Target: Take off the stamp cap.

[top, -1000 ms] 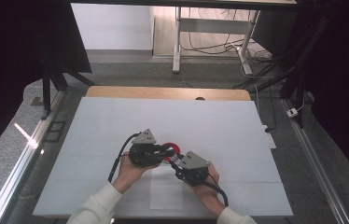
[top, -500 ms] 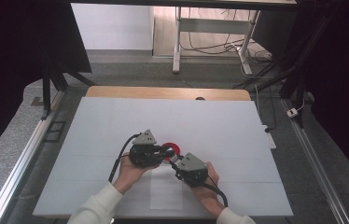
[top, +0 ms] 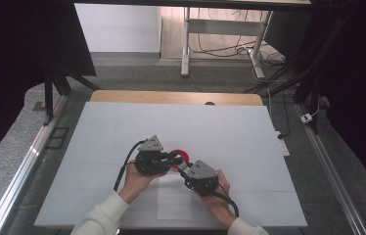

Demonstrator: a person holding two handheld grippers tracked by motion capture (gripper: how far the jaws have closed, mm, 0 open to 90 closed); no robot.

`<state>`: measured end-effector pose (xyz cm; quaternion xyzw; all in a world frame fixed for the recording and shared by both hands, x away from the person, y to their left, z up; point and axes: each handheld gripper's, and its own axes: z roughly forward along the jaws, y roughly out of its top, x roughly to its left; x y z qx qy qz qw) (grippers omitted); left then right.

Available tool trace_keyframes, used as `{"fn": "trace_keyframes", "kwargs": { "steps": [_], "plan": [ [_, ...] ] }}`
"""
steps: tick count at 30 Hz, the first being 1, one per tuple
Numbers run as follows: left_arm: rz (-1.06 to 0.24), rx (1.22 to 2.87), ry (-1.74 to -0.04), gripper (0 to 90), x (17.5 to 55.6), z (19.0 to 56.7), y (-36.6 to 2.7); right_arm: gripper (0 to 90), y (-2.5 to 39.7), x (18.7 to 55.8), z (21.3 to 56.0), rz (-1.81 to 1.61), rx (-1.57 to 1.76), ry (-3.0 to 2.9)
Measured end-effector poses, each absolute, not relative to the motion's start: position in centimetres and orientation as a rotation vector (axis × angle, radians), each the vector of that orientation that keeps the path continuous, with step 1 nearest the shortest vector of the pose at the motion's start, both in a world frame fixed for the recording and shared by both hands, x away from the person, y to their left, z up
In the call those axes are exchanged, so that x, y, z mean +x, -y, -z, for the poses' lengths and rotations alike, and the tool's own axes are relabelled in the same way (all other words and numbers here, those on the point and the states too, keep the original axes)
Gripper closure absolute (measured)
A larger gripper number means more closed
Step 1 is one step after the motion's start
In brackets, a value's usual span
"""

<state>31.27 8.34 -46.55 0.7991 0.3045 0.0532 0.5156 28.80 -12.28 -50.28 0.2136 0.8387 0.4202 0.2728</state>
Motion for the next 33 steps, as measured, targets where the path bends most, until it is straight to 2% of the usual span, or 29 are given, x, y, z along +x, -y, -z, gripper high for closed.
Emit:
{"fn": "trace_keyframes", "kwargs": {
  "steps": [11,14,17,21,33],
  "plan": [
    [-0.124,1.913,-0.733,75.3,31.3,46.5,-8.4,65.7,12.3,28.8,50.1,-1.119,0.555,-2.264],
    [-0.257,1.862,-0.757,75.5,31.1,45.5,-9.7,65.8,12.3,29.1,50.7,-1.026,0.528,-2.329],
    [-0.188,1.793,-0.778,75.5,31.4,45.1,-11.1,65.8,12.6,29.2,51.4,-1.069,0.573,-2.339],
    [-0.16,1.815,-0.777,75.5,31.5,45.6,-11.0,65.8,12.4,29.1,50.8,-1.1,0.567,-2.326],
    [-0.141,1.838,-0.754,75.3,31.4,45.7,-10.3,65.6,13.7,29.6,50.8,-1.16,0.638,-2.297]
  ]
}}
